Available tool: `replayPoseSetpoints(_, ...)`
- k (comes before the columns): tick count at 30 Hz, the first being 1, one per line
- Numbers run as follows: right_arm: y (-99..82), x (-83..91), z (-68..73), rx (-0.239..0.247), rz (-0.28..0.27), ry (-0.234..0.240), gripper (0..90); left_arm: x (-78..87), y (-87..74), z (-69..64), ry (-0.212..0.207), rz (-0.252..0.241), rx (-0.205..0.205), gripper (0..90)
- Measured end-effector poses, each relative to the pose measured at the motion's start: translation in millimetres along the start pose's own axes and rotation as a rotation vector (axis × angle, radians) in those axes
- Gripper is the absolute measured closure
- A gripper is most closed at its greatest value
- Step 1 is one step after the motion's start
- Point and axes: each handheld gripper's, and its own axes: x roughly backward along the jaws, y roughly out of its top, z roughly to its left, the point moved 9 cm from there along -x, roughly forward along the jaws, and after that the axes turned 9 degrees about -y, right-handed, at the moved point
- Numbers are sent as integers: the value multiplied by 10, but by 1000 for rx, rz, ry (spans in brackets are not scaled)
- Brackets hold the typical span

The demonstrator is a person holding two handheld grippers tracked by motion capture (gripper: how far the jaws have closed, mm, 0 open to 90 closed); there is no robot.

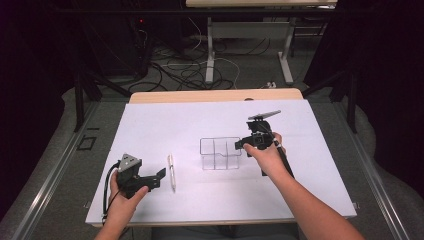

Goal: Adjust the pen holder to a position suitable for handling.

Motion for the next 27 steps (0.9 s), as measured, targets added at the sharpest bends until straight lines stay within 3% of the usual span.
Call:
replayPoseSetpoints(6,8,78,1,58,-65,27,565,2,-6,8,-1,1,4,24)
replayPoseSetpoints(13,-38,163,-17,132,-74,77,524,-5,-12,14,0,5,12,24)
replayPoseSetpoints(14,-41,191,-54,158,-96,73,507,-6,-14,14,0,5,13,24)
replayPoseSetpoints(22,-61,306,-202,206,-199,51,427,-25,-30,-13,-16,12,18,23)
replayPoseSetpoints(27,-109,395,-376,297,-277,-7,382,-20,-13,-28,-24,-1,23,15)
